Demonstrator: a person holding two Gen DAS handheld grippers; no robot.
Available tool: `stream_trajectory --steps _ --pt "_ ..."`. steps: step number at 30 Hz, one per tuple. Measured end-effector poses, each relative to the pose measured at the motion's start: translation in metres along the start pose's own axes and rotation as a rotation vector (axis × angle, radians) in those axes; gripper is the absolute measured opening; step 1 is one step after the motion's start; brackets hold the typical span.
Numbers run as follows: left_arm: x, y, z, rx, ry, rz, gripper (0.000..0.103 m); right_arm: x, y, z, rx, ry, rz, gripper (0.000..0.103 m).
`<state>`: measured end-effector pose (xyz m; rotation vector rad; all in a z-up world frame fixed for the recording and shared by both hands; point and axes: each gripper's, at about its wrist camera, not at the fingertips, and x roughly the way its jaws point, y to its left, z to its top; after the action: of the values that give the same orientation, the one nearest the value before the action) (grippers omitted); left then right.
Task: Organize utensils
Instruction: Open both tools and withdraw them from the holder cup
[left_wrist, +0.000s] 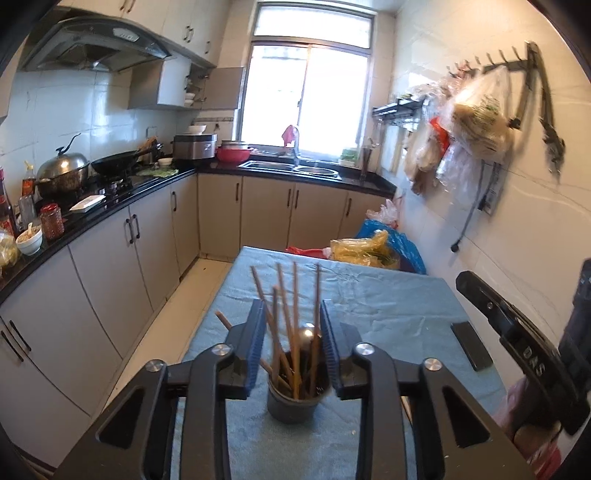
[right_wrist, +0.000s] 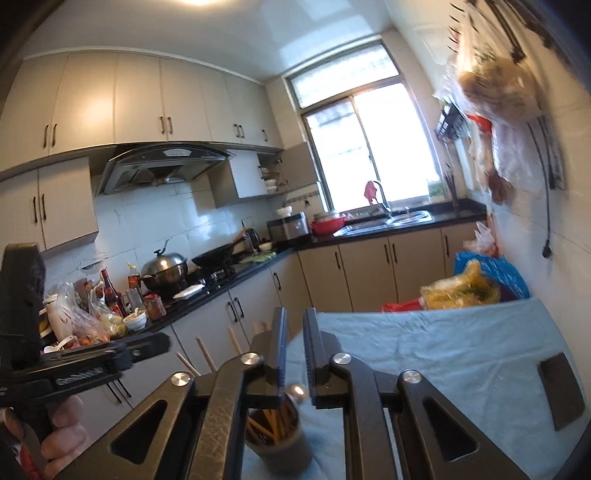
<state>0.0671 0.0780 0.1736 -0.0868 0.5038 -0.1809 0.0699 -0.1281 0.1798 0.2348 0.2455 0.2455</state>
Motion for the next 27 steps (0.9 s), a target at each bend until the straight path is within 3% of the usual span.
stream_trajectory --steps 6,13,17,22,24,27 --pt "0.01 -0.037 -0.047 0.085 0.077 -0.062 0.035 -0.025 -0.054 -0.029 0.07 0.078 -0.077 0.016" --pt "0.081 -0.082 -0.137 0.206 0.317 -0.074 0.037 -0.022 -0.119 -0.075 0.177 0.273 -0.157 0.016" --pt "0.121 -0.084 -0.17 0.201 0.448 -0.054 0.037 -0.006 -0.142 -0.093 0.209 0.393 -0.183 0.016" --pt "0.141 -0.078 -0.186 0.201 0.496 0.0 0.037 0.026 -0.163 -0.115 0.204 0.542 -0.221 0.016" --pt "0.141 -0.079 -0.188 0.216 0.475 0.016 0.044 0.039 -0.168 -0.121 0.188 0.572 -0.235 0.016" --pt "0.14 -0.078 -0.194 0.224 0.457 0.024 0.047 0.061 -0.172 -0.13 0.155 0.648 -0.251 0.016"
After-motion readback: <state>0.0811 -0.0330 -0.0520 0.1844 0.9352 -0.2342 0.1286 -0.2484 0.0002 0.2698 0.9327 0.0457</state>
